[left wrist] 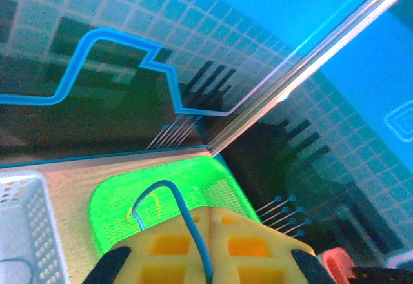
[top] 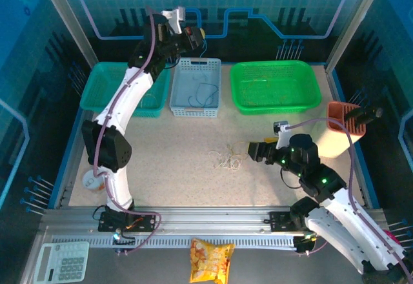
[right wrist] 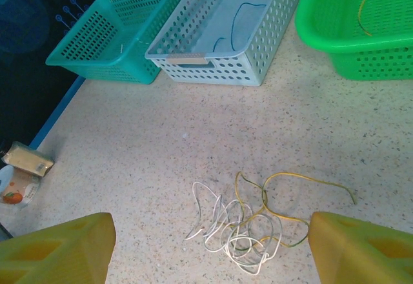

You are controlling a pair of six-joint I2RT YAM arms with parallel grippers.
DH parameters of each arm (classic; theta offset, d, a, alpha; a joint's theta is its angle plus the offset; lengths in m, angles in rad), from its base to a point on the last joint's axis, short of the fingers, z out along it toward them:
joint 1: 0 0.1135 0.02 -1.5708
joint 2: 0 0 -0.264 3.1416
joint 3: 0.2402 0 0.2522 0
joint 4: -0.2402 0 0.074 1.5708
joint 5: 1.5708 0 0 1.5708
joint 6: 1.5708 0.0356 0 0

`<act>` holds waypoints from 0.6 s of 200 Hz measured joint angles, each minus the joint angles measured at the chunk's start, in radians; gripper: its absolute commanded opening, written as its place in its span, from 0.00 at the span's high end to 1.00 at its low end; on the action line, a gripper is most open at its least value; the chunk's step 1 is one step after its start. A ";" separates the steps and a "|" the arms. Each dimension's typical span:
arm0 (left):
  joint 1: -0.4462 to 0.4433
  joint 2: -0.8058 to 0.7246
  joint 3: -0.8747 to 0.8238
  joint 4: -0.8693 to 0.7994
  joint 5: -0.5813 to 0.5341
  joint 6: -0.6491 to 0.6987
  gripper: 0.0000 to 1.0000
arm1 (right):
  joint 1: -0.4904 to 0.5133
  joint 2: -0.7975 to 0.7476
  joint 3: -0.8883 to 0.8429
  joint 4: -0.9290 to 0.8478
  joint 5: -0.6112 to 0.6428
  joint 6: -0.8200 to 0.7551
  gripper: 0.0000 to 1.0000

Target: Untangle the cables

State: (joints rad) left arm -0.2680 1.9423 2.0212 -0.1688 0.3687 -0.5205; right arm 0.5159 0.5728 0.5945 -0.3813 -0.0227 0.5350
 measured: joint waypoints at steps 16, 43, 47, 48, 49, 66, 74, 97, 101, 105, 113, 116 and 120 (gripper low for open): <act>0.010 0.023 -0.001 -0.014 -0.010 0.019 0.94 | 0.000 -0.006 0.000 -0.011 0.001 0.000 0.21; 0.029 0.034 -0.063 -0.017 -0.023 0.034 0.90 | 0.000 -0.014 0.000 -0.029 0.003 0.000 0.21; 0.032 0.034 -0.076 -0.017 -0.024 0.034 0.89 | 0.000 -0.015 0.000 -0.031 0.005 0.000 0.21; 0.033 0.034 -0.078 -0.017 -0.024 0.034 0.89 | 0.000 -0.015 0.000 -0.031 0.005 0.000 0.21; 0.033 0.034 -0.080 -0.017 -0.024 0.034 0.89 | 0.000 -0.015 0.000 -0.031 0.005 0.000 0.21; 0.043 0.039 -0.121 -0.021 -0.031 0.034 0.84 | 0.000 -0.017 0.000 -0.037 0.010 0.000 0.21; 0.046 0.044 -0.129 -0.023 -0.032 0.038 0.79 | 0.000 -0.017 0.000 -0.039 0.013 0.000 0.21; 0.050 0.061 -0.133 -0.039 -0.032 0.059 0.55 | 0.000 -0.016 0.001 -0.039 0.017 0.000 0.21; 0.050 0.063 -0.133 -0.041 -0.031 0.053 0.49 | 0.000 -0.014 0.002 -0.039 0.018 0.000 0.21; 0.049 0.065 -0.133 -0.045 -0.032 0.058 0.43 | 0.000 -0.013 0.003 -0.039 0.019 0.000 0.21; 0.049 0.068 -0.133 -0.052 -0.032 0.059 0.28 | 0.000 -0.006 0.007 -0.039 0.020 0.000 0.21; 0.049 0.068 -0.133 -0.056 -0.031 0.068 0.22 | 0.000 -0.003 0.009 -0.039 0.022 0.000 0.21; 0.049 0.069 -0.133 -0.060 -0.031 0.067 0.14 | -0.001 0.001 0.013 -0.039 0.023 0.000 0.21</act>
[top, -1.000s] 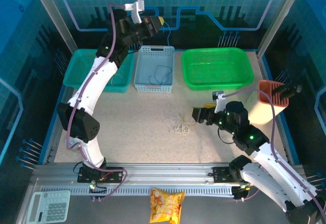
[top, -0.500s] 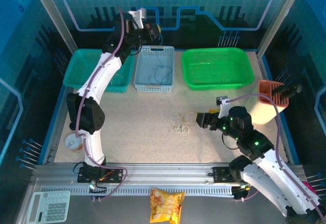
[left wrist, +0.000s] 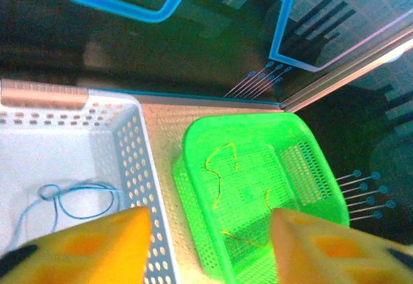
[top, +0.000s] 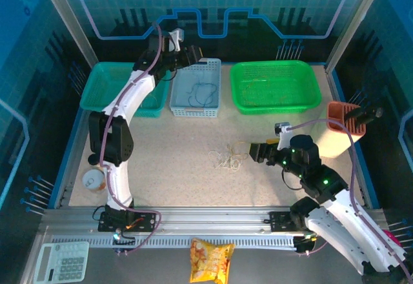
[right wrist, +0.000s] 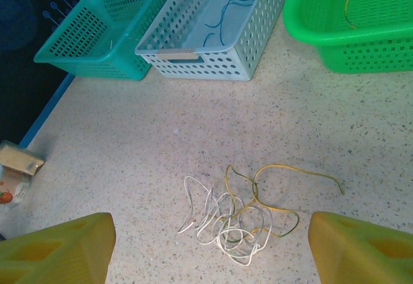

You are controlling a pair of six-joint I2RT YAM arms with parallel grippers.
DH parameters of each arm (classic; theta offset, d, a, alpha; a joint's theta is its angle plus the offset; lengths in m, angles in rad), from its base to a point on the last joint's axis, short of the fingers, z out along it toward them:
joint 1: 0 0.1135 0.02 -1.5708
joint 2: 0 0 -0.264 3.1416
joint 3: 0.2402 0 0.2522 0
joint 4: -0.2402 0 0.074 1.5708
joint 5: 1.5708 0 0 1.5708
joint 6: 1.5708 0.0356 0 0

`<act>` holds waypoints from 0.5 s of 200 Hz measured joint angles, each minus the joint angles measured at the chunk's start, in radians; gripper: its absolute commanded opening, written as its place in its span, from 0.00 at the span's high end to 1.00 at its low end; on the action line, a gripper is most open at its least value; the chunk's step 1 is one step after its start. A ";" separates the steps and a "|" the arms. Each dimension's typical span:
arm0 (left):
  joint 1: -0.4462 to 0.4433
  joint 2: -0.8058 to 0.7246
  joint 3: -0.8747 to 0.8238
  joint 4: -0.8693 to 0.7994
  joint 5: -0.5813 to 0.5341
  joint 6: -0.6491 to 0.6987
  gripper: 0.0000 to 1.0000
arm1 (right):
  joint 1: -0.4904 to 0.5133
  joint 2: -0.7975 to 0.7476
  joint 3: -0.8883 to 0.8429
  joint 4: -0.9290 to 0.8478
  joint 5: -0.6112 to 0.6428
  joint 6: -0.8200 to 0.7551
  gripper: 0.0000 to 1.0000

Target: Untangle the cables

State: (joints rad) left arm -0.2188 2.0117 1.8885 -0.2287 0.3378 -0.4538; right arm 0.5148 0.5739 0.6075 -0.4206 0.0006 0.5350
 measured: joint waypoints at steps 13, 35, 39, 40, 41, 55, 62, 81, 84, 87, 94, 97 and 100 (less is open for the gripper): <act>0.000 0.003 0.006 -0.020 0.008 0.010 0.01 | -0.002 0.014 0.013 -0.002 0.004 0.000 0.21; 0.000 0.014 0.047 -0.063 0.016 0.014 0.01 | -0.006 0.040 0.035 -0.003 0.019 0.002 0.21; 0.000 0.014 0.053 -0.067 0.017 0.016 0.01 | -0.007 0.045 0.038 -0.004 0.021 0.004 0.21; 0.000 0.014 0.053 -0.067 0.017 0.016 0.01 | -0.007 0.046 0.039 -0.004 0.022 0.004 0.21; 0.000 0.014 0.054 -0.068 0.018 0.016 0.01 | -0.007 0.047 0.039 -0.005 0.023 0.004 0.21; 0.000 0.013 0.066 -0.074 0.023 0.018 0.01 | -0.009 0.067 0.049 -0.010 0.032 0.012 0.21; 0.000 0.011 0.067 -0.076 0.024 0.018 0.01 | -0.012 0.077 0.054 -0.013 0.038 0.016 0.21; 0.000 0.001 0.066 -0.082 0.028 0.016 0.01 | -0.021 0.116 0.063 -0.017 0.049 0.036 0.21; 0.000 -0.003 0.064 -0.081 0.029 0.016 0.01 | -0.024 0.126 0.063 -0.017 0.049 0.040 0.21; 0.000 -0.006 0.061 -0.081 0.030 0.015 0.01 | -0.025 0.131 0.063 -0.018 0.049 0.044 0.21; 0.000 -0.023 0.048 -0.080 0.032 0.011 0.01 | -0.029 0.152 0.064 -0.018 0.049 0.053 0.21; 0.000 -0.031 0.040 -0.080 0.034 0.008 0.01 | -0.031 0.159 0.065 -0.018 0.049 0.056 0.21; 0.000 -0.040 0.033 -0.079 0.035 0.008 0.01 | -0.032 0.168 0.066 -0.018 0.048 0.061 0.21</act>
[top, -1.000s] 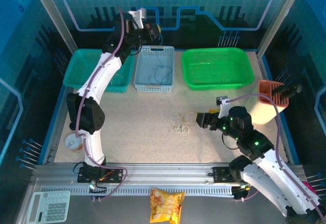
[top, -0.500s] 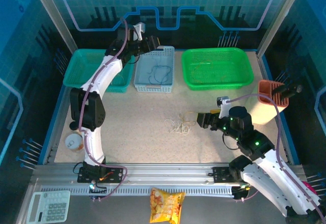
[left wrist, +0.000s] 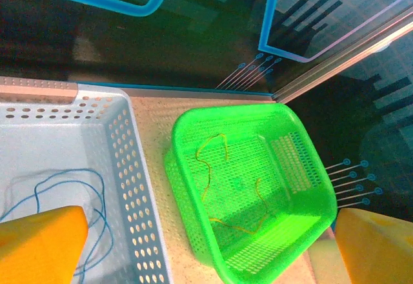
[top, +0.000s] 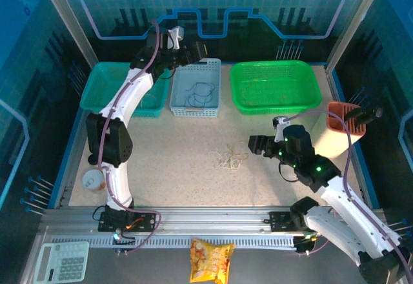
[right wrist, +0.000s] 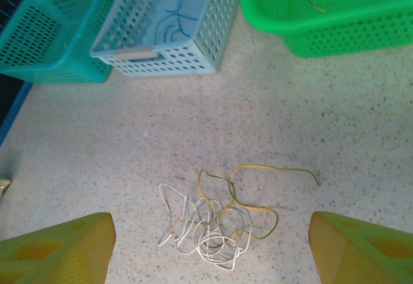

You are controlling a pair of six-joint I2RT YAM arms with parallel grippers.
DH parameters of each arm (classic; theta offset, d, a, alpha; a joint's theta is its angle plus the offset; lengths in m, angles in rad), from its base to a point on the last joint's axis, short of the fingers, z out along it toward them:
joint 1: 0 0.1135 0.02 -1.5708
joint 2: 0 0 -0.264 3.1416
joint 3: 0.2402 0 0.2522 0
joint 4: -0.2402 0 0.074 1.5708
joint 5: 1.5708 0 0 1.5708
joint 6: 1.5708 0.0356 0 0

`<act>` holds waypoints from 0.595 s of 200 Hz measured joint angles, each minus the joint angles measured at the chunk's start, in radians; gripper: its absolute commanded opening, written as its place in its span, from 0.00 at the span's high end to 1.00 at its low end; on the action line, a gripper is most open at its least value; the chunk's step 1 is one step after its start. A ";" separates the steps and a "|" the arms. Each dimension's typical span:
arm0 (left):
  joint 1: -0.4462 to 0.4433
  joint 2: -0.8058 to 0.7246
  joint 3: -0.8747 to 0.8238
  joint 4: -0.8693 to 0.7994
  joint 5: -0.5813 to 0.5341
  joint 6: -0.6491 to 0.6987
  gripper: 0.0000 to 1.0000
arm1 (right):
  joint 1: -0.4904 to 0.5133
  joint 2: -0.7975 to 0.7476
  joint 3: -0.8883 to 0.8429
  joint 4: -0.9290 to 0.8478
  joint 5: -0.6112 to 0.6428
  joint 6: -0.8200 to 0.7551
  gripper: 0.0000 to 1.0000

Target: Untangle the cables

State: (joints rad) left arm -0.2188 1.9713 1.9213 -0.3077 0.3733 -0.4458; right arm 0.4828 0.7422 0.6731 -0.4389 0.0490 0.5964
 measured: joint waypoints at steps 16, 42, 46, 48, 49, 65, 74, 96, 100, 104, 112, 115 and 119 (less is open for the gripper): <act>-0.003 -0.060 -0.055 0.009 0.005 -0.013 0.01 | -0.008 0.051 0.002 0.002 -0.004 0.024 0.21; -0.022 -0.201 -0.207 0.063 0.012 -0.046 0.01 | -0.025 0.129 0.003 0.009 -0.012 0.068 0.21; -0.028 -0.227 -0.237 0.077 0.014 -0.052 0.01 | -0.028 0.142 0.003 0.011 -0.016 0.076 0.21; -0.029 -0.235 -0.246 0.081 0.014 -0.053 0.01 | -0.031 0.148 0.003 0.012 -0.017 0.080 0.21; -0.032 -0.242 -0.255 0.082 0.014 -0.054 0.01 | -0.032 0.151 0.003 0.013 -0.018 0.082 0.21; -0.060 -0.326 -0.361 0.124 0.018 -0.076 0.01 | -0.050 0.199 0.003 0.030 -0.035 0.113 0.22; -0.077 -0.373 -0.431 0.151 0.018 -0.087 0.01 | -0.060 0.226 0.003 0.046 -0.049 0.133 0.22; -0.115 -0.473 -0.588 0.184 0.018 -0.107 0.01 | -0.080 0.292 -0.002 0.100 -0.087 0.181 0.23; -0.121 -0.491 -0.617 0.190 0.018 -0.110 0.01 | -0.084 0.303 -0.005 0.112 -0.094 0.190 0.24; -0.126 -0.506 -0.641 0.192 0.018 -0.114 0.01 | -0.086 0.317 -0.008 0.125 -0.104 0.200 0.24; -0.135 -0.539 -0.694 0.202 0.017 -0.124 0.01 | -0.091 0.341 -0.013 0.149 -0.119 0.218 0.24; -0.138 -0.550 -0.712 0.203 0.017 -0.126 0.01 | -0.092 0.349 -0.016 0.159 -0.124 0.225 0.24; -0.142 -0.568 -0.737 0.204 0.017 -0.131 0.01 | -0.093 0.365 -0.021 0.175 -0.134 0.237 0.25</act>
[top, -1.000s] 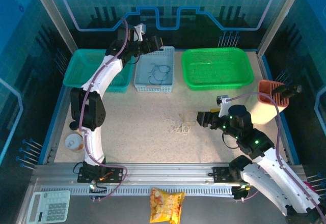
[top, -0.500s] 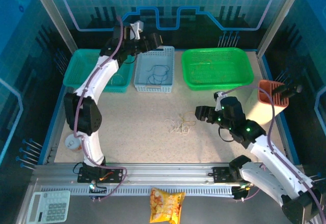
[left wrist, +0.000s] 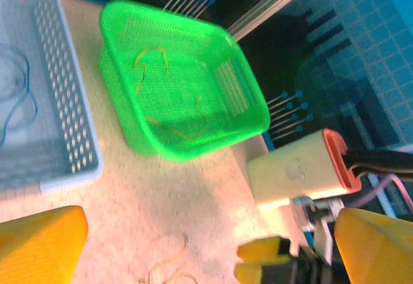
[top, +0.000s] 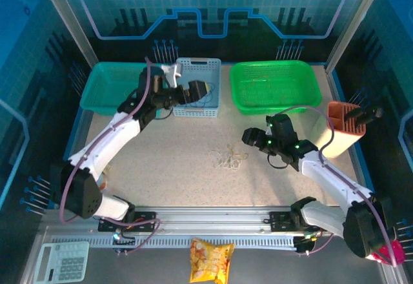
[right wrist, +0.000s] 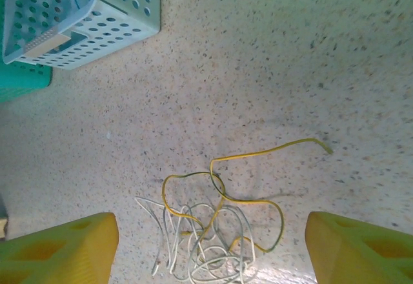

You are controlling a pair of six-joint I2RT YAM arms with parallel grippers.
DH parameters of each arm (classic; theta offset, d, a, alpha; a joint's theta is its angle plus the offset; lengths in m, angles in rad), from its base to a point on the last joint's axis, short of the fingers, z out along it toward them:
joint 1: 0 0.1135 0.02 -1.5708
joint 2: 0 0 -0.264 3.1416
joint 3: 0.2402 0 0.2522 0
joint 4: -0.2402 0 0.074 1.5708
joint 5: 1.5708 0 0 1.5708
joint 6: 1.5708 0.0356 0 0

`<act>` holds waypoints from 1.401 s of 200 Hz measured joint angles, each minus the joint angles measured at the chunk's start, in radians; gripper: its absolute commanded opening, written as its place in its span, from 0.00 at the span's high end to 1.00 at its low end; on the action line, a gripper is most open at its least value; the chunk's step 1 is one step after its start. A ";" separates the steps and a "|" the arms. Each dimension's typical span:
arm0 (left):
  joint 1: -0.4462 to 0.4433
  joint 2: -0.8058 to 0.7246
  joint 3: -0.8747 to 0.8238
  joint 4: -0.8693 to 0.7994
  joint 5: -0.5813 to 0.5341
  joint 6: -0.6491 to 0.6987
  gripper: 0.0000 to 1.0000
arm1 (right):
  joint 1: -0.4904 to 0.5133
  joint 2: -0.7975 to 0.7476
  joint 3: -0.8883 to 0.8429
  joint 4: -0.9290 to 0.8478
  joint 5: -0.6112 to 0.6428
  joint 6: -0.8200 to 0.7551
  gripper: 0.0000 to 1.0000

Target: Untangle the cables

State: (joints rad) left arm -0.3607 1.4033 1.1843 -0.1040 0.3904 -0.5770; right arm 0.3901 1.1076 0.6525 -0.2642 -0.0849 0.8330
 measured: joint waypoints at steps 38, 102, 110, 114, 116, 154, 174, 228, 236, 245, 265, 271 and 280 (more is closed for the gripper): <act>-0.031 -0.146 -0.174 0.023 -0.014 -0.030 0.01 | -0.005 0.129 -0.046 0.129 -0.071 0.100 0.26; -0.047 -0.281 -0.327 0.084 -0.038 -0.099 0.01 | -0.005 0.285 -0.065 0.320 -0.134 0.219 0.27; -0.048 -0.290 -0.335 0.084 -0.042 -0.104 0.01 | -0.005 0.299 -0.064 0.338 -0.136 0.227 0.28; -0.049 -0.295 -0.339 0.085 -0.043 -0.106 0.01 | -0.005 0.306 -0.064 0.344 -0.137 0.230 0.28; -0.050 -0.297 -0.341 0.085 -0.043 -0.106 0.01 | -0.005 0.309 -0.064 0.348 -0.137 0.232 0.28; -0.053 -0.332 -0.369 0.089 -0.054 -0.109 0.01 | -0.005 0.373 -0.060 0.399 -0.148 0.265 0.28; -0.057 -0.337 -0.371 0.090 -0.054 -0.114 0.01 | -0.005 0.404 -0.055 0.429 -0.157 0.288 0.33; -0.070 -0.351 -0.377 0.092 -0.058 -0.125 0.01 | -0.015 0.463 -0.049 0.499 -0.160 0.334 0.73; -0.070 -0.352 -0.378 0.092 -0.058 -0.125 0.01 | -0.017 0.469 -0.048 0.509 -0.160 0.344 0.80; -0.071 -0.351 -0.378 0.092 -0.058 -0.124 0.01 | -0.020 0.471 -0.048 0.516 -0.159 0.343 0.88; -0.074 -0.352 -0.379 0.092 -0.061 -0.124 0.01 | -0.024 0.470 -0.038 0.518 -0.159 0.324 1.00; -0.075 -0.352 -0.380 0.092 -0.061 -0.124 0.01 | -0.025 0.466 -0.032 0.511 -0.159 0.312 1.00; -0.075 -0.352 -0.383 0.092 -0.061 -0.124 0.01 | -0.025 0.450 -0.023 0.493 -0.158 0.289 1.00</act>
State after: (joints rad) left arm -0.4355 1.0515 0.8017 -0.0120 0.3298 -0.7010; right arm 0.3653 1.5578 0.6296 0.2291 -0.2428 1.1217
